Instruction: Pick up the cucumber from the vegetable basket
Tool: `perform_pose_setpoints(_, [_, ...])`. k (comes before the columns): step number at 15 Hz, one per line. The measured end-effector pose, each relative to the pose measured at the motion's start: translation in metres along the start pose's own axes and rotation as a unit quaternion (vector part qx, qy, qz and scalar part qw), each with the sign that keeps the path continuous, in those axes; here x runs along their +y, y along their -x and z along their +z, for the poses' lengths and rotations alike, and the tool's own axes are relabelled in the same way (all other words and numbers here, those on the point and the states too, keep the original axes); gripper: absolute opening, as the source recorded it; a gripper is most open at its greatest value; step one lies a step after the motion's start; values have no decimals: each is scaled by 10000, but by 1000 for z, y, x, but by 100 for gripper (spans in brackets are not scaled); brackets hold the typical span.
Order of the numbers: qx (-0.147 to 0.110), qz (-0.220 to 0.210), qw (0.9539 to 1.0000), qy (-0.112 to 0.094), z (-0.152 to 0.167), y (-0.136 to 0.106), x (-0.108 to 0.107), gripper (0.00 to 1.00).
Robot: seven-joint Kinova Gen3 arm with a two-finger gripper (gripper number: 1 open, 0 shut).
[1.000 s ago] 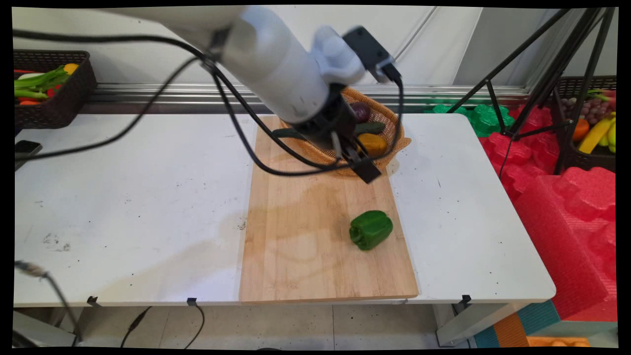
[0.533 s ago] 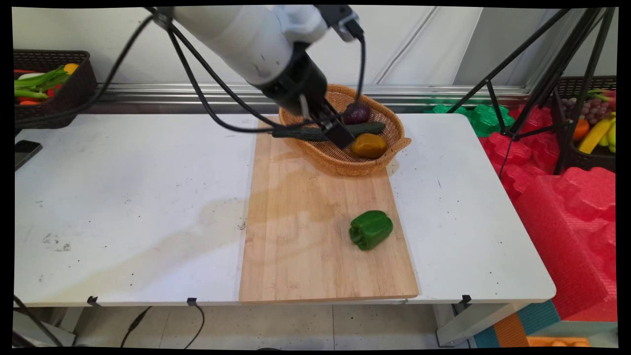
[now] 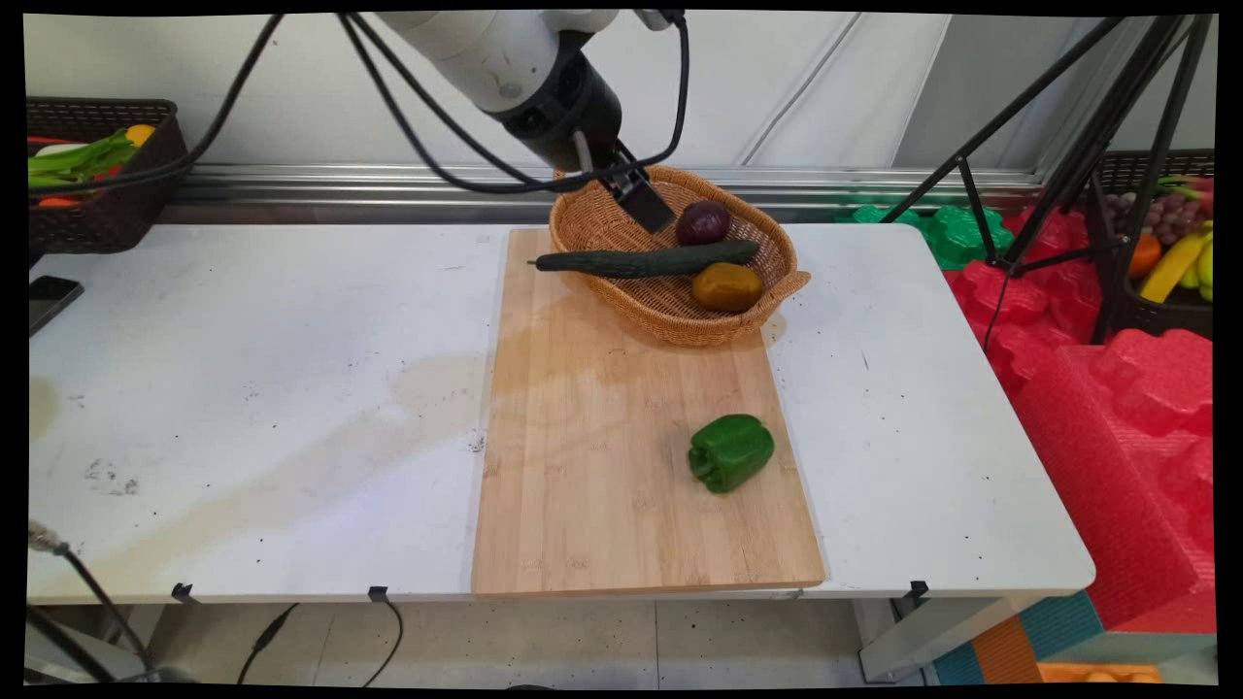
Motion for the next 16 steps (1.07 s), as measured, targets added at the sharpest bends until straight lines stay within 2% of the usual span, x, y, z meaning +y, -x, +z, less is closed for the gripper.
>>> perform_pose_setpoints(2, [-36,-37,10000,-74,18,-4,-13,100])
perform_pose_setpoints(7, [-208,-112,9997,-106,67,-8,-30,100])
perform_pose_setpoints(12, [-491,-95,9986,-158,121,-4,-47,100])
perform_pose_setpoints(16, [-717,-13,9974,-79,163,3,-58,100])
